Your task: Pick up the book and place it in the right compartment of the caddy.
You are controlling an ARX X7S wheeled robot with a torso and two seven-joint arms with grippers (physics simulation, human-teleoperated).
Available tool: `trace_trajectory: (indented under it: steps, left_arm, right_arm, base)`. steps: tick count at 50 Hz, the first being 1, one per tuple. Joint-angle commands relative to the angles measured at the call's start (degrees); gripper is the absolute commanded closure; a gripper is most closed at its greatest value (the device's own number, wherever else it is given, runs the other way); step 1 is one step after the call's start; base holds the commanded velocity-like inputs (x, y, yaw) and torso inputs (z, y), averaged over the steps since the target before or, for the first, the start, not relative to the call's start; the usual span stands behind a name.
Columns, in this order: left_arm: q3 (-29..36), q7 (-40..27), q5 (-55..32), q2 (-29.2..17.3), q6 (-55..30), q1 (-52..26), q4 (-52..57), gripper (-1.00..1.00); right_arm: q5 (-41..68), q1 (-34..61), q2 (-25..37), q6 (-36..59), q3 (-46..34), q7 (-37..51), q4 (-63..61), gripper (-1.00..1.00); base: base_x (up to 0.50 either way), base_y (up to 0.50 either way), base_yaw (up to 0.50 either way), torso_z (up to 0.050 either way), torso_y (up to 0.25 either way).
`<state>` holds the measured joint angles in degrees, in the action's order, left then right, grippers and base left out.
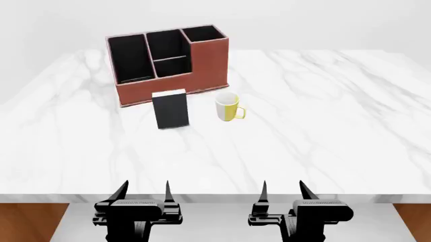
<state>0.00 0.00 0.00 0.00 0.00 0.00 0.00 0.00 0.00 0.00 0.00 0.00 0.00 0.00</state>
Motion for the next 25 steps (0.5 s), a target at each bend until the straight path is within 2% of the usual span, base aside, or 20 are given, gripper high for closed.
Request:
trace_trajectory:
  steps: [1,5,10,25]
  left_arm:
    - [0.9,-1.2,-0.8,-0.9,0.3,0.0,0.2,-1.00]
    - [1.7,-2.1,-1.9,-1.8,0.6,-0.2,-0.6,-1.00]
    - [2.7,-3.2,-2.1,-2.5,1.0,0.0,-0.6,-1.00]
    - [4.3,-4.8,-3.4,-4.0,1.0,-0.3,-0.7,-1.00]
  right_arm:
    - [1.5,0.1,0.8,0.3,-0.7,1.2,0.1,-1.00]
    - [4.3,0.3,1.5,0.9,-1.2,1.5,0.8,-1.00]
    - [2.7,0.0,2.4,-0.5,-2.8,3.5,1.0,-1.00]
    - [3.0,0.3,3.9,0.9,-4.8,5.7,0.5,-1.00]
  base:
    - [0.00,0.00,0.00,0.000,0.000]
    - [0.00,0.00,0.00,0.000,0.000]
    - [0.00,0.05,0.00,0.000,0.000]
    - [0.00,0.50,0.00,0.000,0.000]
